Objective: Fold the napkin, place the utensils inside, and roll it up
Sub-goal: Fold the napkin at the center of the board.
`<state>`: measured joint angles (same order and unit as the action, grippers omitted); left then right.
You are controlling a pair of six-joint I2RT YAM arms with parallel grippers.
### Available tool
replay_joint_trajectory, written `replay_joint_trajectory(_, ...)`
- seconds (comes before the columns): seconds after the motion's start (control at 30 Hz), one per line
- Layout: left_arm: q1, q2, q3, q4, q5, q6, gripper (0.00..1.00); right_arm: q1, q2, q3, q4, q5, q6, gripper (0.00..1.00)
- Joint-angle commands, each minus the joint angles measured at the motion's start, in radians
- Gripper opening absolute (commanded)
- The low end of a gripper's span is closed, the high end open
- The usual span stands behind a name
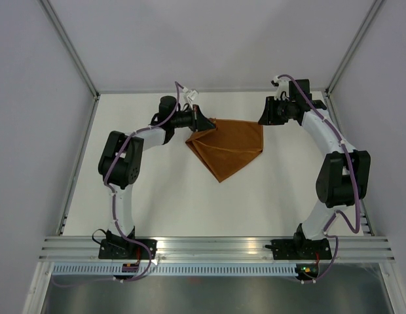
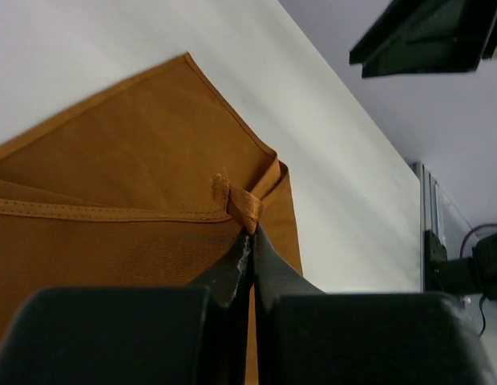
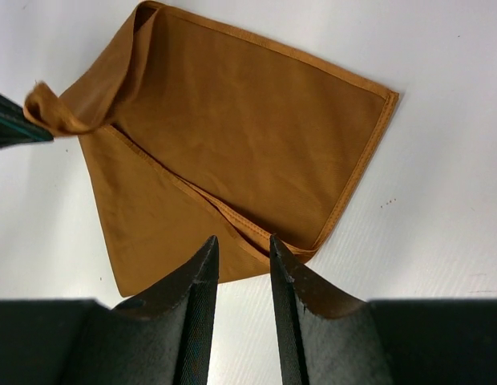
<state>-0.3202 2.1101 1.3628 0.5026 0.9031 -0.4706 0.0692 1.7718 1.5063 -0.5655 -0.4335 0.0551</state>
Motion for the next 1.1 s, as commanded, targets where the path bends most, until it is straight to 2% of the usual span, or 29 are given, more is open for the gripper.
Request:
replay_joint_trajectory(0.0, -0.031, -0.074, -0.013, -0.117, 0.085, 0.162, 0.02, 0.003, 0.006, 0.040, -0.017, 0.029, 0.002, 0.38)
replay_joint_trajectory(0.23, -0.108, -0.107, -0.030, -0.330, 0.057, 0.340, 0.02, 0.003, 0.008, 0.040, -0.014, 0.033, 0.003, 0.38)
replay_joint_trajectory(0.5, -0.160, -0.162, -0.142, -0.392, -0.021, 0.427, 0.02, 0.003, 0.009, 0.040, -0.016, 0.036, 0.000, 0.37)
replay_joint_trajectory(0.8, -0.249, -0.245, -0.248, -0.420, -0.214, 0.496, 0.02, 0.011, 0.014, 0.038, -0.013, 0.049, 0.000, 0.37)
replay_joint_trajectory(1.07, -0.319, -0.282, -0.274, -0.412, -0.369, 0.527, 0.02, 0.012, 0.020, 0.035, -0.013, 0.059, -0.006, 0.37)
